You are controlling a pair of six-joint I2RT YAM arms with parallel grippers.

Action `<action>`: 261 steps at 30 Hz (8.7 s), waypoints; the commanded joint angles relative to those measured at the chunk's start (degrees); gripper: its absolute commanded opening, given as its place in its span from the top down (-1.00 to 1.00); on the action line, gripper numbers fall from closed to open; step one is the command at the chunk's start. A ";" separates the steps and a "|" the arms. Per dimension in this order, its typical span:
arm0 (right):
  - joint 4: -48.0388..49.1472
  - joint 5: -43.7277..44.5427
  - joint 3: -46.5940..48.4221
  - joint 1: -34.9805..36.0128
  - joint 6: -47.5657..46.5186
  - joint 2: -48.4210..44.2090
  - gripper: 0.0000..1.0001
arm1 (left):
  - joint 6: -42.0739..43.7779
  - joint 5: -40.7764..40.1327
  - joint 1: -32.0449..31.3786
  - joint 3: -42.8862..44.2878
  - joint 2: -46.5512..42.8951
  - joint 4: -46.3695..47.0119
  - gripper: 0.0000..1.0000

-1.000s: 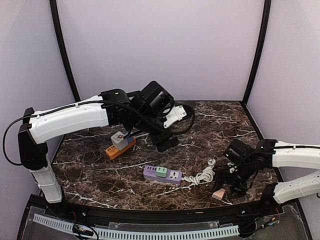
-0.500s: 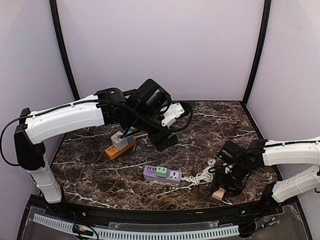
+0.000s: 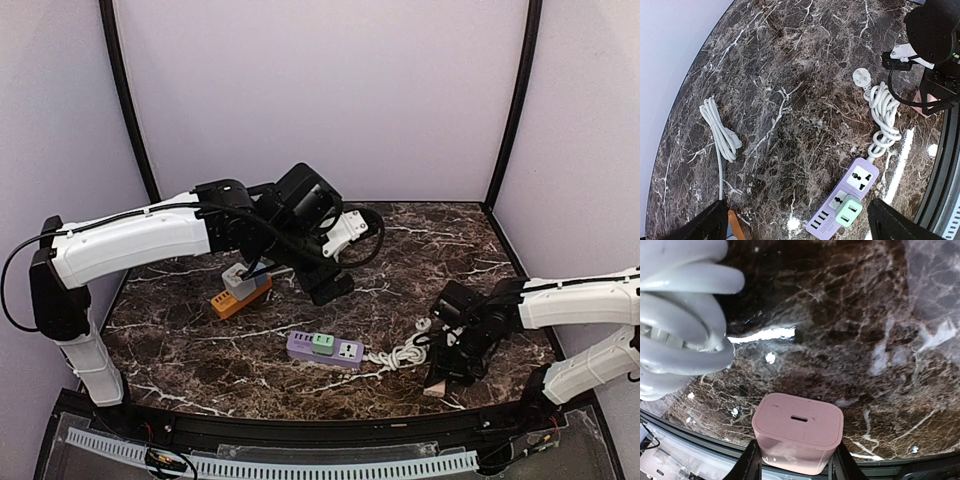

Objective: Insert the plug

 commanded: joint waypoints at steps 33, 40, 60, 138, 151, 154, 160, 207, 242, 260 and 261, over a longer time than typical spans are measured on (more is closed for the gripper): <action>4.72 17.87 -0.75 3.15 -10.09 1.98 -0.14 | -1.80 0.84 0.12 -6.86 -5.79 2.34 -0.97; 7.25 18.87 -3.43 4.58 -9.35 2.27 0.01 | -1.46 -2.36 0.10 -7.10 -6.34 2.48 -0.97; -1.16 27.54 4.59 6.82 -11.10 -9.85 0.89 | -9.16 -6.98 0.76 4.26 -6.45 -8.71 -0.97; 22.59 15.63 21.10 10.10 -59.81 -6.21 1.00 | -36.22 56.77 9.70 11.59 12.36 -5.43 0.28; 22.01 19.33 21.79 10.50 -60.14 -6.81 1.00 | -36.67 56.26 9.30 11.51 13.70 -5.97 0.87; 21.75 20.37 22.01 10.64 -59.89 -6.69 0.73 | -36.84 55.17 9.31 11.57 13.82 -6.17 0.98; 21.37 19.15 21.62 10.72 -58.68 -7.51 0.14 | -36.04 52.64 9.29 12.51 12.95 -6.57 0.99; 8.82 38.36 20.19 10.56 -39.47 -14.21 -0.97 | 17.32 37.95 9.99 4.71 -4.55 -14.21 0.98; -1.66 28.82 19.81 1.68 -26.05 -10.72 -0.97 | 32.31 25.74 -0.20 14.49 16.10 -22.87 0.98; -2.03 29.61 19.47 1.59 -28.39 -10.85 -0.97 | 30.64 18.31 -1.01 14.76 21.74 -21.42 0.98; -2.04 29.58 19.49 1.55 -28.40 -10.81 -0.97 | 30.54 18.44 -1.01 14.80 21.83 -21.05 0.98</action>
